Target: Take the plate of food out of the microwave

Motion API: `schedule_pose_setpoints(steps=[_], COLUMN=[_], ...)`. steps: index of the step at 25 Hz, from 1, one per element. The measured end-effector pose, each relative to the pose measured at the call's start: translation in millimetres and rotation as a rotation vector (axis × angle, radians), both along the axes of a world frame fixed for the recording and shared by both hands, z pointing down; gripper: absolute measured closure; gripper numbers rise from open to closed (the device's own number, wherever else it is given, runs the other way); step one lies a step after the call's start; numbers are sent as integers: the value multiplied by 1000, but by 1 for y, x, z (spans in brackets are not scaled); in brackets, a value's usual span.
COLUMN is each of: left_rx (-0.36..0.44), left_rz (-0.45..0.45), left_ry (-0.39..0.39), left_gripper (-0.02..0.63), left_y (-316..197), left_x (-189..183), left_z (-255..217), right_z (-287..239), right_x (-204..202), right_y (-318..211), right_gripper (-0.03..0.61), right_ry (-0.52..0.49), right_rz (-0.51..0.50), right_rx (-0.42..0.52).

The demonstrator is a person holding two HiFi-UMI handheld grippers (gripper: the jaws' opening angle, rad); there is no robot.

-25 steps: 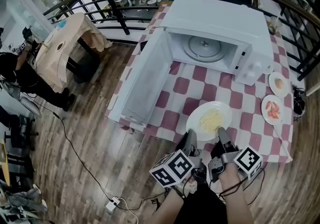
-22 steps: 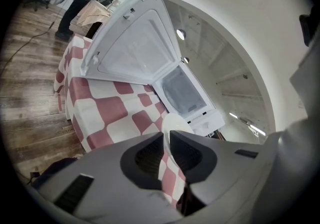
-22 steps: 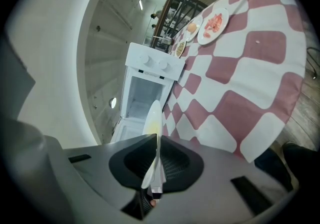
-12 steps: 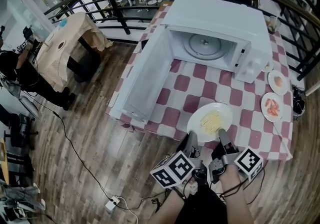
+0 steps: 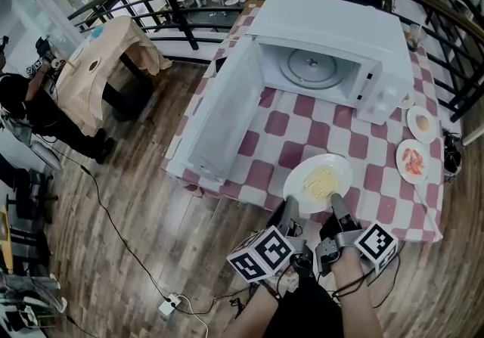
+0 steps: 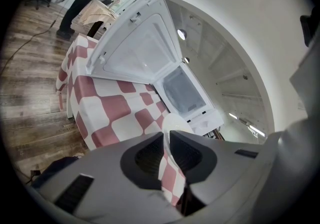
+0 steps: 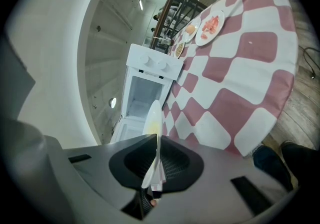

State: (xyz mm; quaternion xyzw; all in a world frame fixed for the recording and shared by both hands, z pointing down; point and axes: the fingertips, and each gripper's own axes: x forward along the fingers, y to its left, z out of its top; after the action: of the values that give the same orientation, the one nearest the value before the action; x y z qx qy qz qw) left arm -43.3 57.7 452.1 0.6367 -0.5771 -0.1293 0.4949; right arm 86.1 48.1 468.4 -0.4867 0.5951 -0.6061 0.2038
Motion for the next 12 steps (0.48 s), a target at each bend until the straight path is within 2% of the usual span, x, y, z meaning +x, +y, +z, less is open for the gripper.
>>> schedule_pose_setpoints(steps=[12], left_rx=[1], left_rz=[-1], left_ry=[5], left_gripper=[565], left_y=[-8], left_x=[3], left_z=[1], right_z=[1], right_x=[3], right_y=[-10], right_gripper=[548], right_ry=[4], right_rz=[-2], right_rx=[-2])
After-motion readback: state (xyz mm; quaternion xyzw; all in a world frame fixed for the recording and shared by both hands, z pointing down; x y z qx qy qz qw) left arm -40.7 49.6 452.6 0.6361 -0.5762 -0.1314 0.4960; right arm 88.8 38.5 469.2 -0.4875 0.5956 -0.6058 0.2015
